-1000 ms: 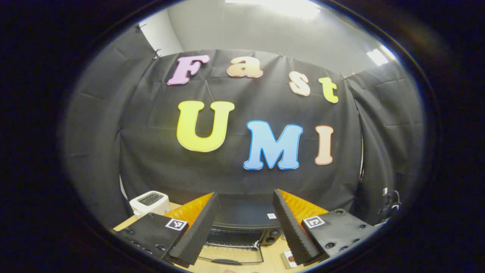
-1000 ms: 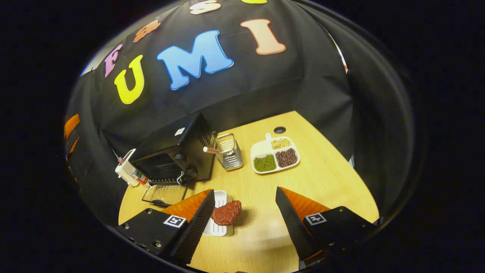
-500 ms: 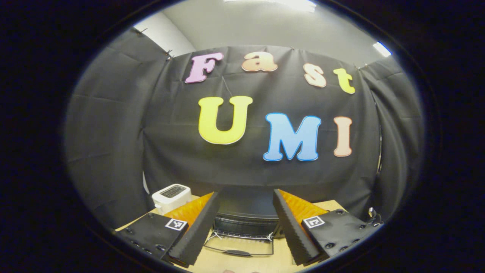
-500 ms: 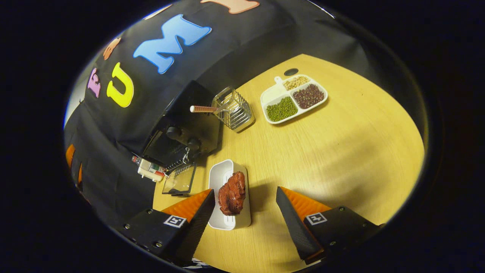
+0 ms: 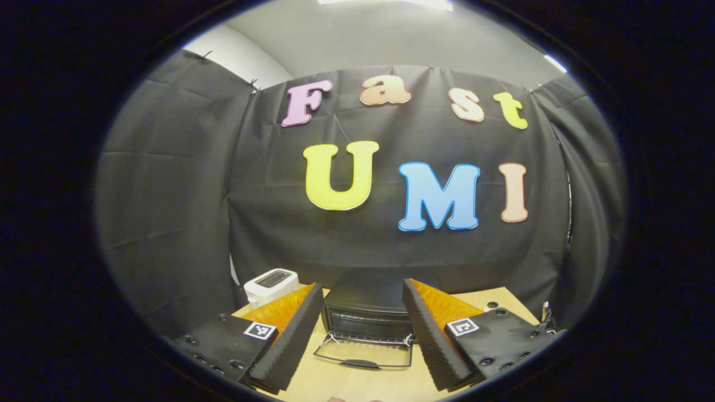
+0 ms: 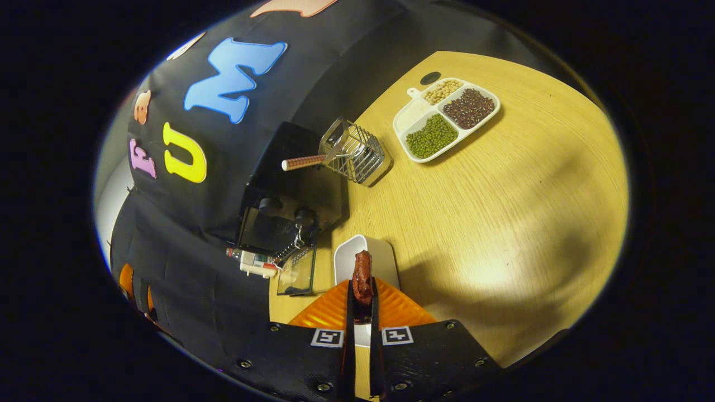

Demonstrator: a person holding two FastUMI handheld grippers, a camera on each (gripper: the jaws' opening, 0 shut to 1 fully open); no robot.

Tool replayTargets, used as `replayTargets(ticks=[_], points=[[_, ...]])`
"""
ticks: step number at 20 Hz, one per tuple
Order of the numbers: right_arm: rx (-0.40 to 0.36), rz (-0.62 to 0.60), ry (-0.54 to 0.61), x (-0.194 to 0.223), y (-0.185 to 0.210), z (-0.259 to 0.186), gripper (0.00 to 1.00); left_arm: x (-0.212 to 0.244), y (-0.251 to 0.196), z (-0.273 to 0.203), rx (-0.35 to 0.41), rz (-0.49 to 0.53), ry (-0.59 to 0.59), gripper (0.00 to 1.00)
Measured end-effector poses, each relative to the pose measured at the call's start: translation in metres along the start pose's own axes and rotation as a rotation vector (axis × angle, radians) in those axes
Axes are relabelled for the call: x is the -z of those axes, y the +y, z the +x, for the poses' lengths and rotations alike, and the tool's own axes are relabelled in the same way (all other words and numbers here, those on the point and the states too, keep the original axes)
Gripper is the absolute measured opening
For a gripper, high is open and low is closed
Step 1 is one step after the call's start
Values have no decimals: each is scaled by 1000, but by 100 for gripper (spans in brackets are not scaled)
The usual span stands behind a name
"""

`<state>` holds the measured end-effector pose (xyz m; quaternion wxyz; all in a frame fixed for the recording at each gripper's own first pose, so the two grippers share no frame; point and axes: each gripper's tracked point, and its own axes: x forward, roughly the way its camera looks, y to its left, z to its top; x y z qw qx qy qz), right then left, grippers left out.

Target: Open the electric oven with the left hand, put the food in, and close the electric oven.

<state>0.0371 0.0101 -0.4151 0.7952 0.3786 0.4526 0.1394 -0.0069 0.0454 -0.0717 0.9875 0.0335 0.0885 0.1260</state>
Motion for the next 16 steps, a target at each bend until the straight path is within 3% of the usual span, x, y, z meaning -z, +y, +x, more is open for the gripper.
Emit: replayTargets(ticks=[5,11,16], points=[[-34,19,-30,-9,19,-20,10,-3,-3,8,48,-19,-15,95],[-120,1,-132,-18,82,-67,10,-12,3,29,136,-64,-44,100],[-185,0,-180,-2,141,-77,10,-18,25,38,199,-87,-60,100]])
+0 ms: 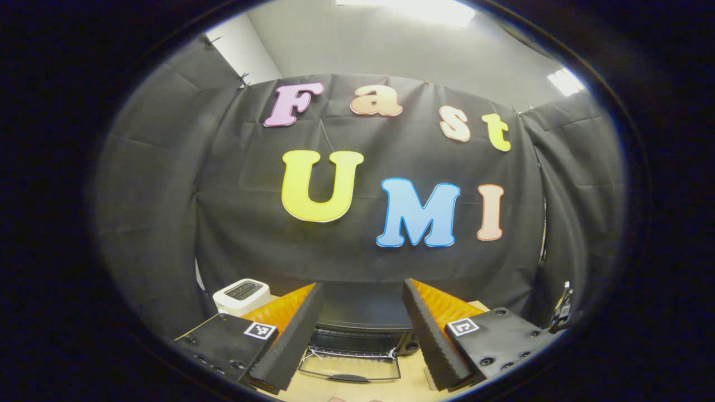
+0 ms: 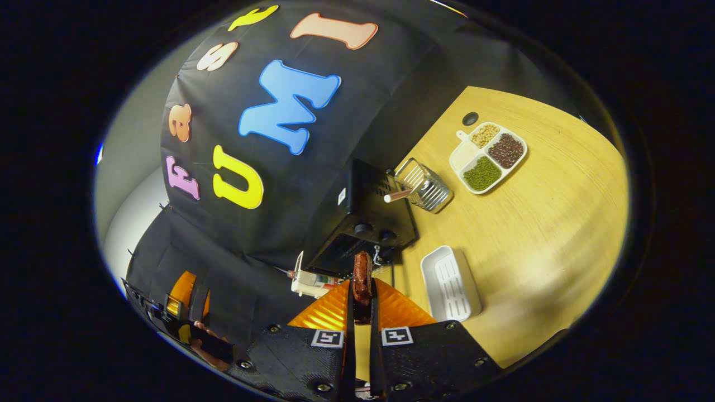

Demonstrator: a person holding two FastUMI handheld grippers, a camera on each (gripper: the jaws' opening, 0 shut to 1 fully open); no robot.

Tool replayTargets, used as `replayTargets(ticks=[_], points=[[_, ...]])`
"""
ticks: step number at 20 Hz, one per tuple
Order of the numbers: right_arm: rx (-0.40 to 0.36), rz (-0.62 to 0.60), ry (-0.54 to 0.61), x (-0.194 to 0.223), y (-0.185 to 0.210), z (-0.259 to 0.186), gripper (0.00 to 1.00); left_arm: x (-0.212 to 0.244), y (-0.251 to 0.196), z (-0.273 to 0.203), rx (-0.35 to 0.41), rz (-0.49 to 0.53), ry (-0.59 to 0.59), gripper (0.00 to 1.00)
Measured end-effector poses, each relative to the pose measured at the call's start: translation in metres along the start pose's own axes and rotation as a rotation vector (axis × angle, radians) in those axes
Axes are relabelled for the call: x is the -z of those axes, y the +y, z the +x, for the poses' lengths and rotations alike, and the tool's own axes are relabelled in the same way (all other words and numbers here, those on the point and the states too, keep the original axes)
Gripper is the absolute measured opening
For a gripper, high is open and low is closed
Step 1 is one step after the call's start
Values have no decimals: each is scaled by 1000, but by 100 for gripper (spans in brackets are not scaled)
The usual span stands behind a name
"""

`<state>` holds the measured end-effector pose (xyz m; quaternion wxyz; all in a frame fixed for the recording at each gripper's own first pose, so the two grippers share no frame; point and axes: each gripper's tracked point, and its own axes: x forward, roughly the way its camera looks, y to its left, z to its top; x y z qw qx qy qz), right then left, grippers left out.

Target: Open the electric oven with the left hand, put the food in, and close the electric oven.

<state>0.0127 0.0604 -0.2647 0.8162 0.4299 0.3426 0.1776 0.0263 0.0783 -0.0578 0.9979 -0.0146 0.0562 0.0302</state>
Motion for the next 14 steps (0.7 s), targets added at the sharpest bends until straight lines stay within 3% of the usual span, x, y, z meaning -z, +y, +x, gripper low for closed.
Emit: replayTargets(ticks=[4,9,10,12,14], points=[[-52,18,4,21,44,32,10,-5,31,-5,21,-13,-4,100],[-64,3,34,45,76,94,10,-9,76,-9,13,-2,-12,95],[-66,4,34,49,81,107,10,-8,85,-10,7,-7,-7,91],[-67,1,33,56,90,134,10,-8,104,-12,-3,-16,-4,100],[-66,8,29,61,95,162,10,-6,123,-14,-12,-17,1,100]])
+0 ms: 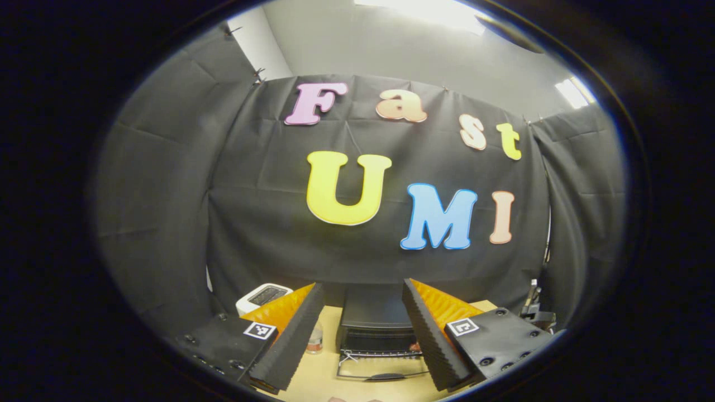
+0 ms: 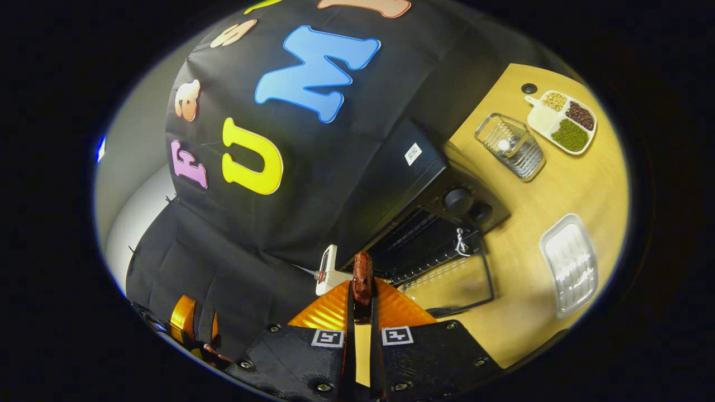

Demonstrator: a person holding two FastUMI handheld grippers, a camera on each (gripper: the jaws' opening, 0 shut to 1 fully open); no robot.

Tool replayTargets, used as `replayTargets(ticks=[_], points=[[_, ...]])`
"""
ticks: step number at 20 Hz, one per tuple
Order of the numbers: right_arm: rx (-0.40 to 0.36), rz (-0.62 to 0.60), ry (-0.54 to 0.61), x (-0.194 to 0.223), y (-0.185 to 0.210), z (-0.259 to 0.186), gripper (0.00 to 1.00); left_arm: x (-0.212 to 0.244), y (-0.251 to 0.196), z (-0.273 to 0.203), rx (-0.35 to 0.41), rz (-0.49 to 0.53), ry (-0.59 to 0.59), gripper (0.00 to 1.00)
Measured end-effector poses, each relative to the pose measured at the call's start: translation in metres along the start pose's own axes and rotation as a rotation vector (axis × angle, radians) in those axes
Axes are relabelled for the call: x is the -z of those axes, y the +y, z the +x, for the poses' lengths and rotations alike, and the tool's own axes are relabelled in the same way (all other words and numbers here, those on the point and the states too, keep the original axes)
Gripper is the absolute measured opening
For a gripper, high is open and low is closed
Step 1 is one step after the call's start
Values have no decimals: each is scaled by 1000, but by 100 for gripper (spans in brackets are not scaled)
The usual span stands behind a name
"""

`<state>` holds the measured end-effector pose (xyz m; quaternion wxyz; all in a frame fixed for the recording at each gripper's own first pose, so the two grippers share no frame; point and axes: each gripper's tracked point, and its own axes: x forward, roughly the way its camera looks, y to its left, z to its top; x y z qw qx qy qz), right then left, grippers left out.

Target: Open the electric oven with the left hand, put the food in, and close the electric oven.

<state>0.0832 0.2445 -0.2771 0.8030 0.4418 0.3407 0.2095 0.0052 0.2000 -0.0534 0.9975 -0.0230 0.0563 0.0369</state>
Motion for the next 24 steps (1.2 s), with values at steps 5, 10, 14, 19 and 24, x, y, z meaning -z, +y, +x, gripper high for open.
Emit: replayTargets(ticks=[5,10,14,19,24], points=[[76,71,-37,13,-25,71,11,7,43,-4,-18,13,27,100],[130,155,-111,14,-50,126,10,19,84,-10,-50,30,71,91],[157,199,-176,6,-66,156,10,28,108,-13,-82,45,102,96],[197,235,-231,-5,-81,180,11,40,118,-6,-91,32,136,94],[351,154,-225,-17,-109,176,27,42,101,12,-71,25,129,95]])
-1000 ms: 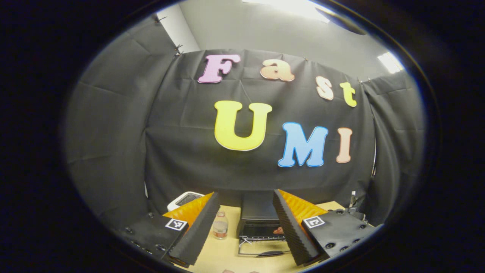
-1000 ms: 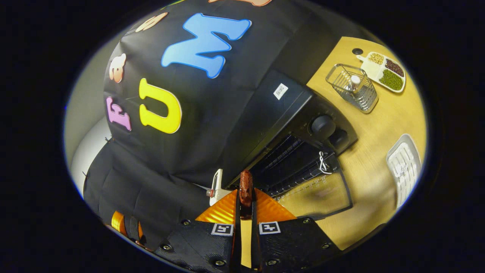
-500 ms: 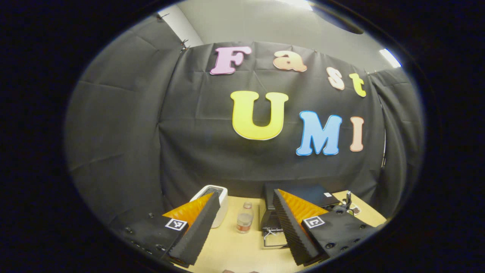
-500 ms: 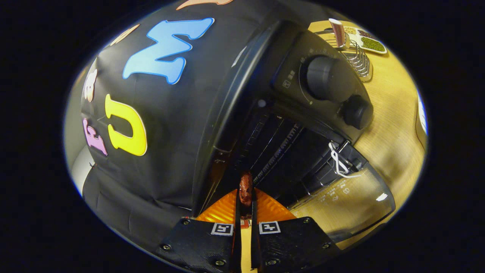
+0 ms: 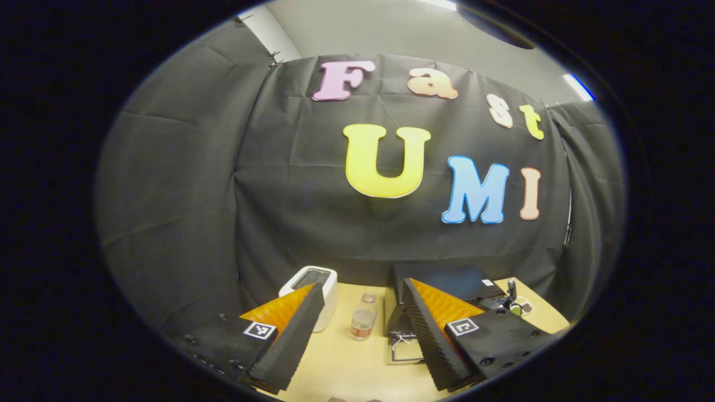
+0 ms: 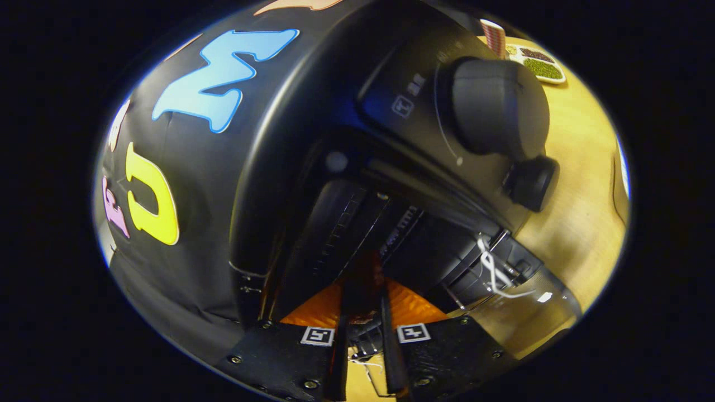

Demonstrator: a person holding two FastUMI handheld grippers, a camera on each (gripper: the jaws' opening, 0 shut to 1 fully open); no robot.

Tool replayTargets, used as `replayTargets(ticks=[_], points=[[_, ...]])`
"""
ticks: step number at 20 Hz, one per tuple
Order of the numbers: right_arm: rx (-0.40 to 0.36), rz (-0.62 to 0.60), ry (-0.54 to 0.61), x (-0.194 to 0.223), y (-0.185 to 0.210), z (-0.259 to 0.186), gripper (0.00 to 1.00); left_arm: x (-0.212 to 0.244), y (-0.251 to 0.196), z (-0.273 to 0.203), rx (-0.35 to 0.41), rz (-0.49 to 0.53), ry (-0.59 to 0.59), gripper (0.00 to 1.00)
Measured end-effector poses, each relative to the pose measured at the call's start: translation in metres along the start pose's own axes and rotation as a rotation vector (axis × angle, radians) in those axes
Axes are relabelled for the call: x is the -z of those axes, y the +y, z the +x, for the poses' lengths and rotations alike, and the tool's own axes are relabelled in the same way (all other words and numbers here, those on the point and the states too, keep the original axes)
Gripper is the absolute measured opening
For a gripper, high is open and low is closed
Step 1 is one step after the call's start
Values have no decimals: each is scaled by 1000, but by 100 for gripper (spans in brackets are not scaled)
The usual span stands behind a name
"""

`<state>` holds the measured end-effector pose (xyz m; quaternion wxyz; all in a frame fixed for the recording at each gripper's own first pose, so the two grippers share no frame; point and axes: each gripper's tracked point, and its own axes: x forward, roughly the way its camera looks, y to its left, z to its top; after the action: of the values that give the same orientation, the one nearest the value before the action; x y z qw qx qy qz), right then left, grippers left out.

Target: Open the electric oven with the left hand, put the food in, and close the electric oven.

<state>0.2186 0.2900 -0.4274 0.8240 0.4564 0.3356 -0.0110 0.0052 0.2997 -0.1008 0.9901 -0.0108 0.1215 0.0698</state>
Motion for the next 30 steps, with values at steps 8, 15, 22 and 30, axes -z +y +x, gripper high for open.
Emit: replayTargets(ticks=[8,15,22,30], points=[[91,-333,-8,-23,-13,-37,50,7,-46,7,56,-13,8,100],[94,-612,-116,-55,-9,-137,60,5,-109,15,134,-7,-2,95],[56,-835,-361,-129,37,-271,60,7,-172,12,194,-2,-6,96],[16,-883,-639,-199,82,-387,60,-15,-230,-1,224,35,-92,100]])
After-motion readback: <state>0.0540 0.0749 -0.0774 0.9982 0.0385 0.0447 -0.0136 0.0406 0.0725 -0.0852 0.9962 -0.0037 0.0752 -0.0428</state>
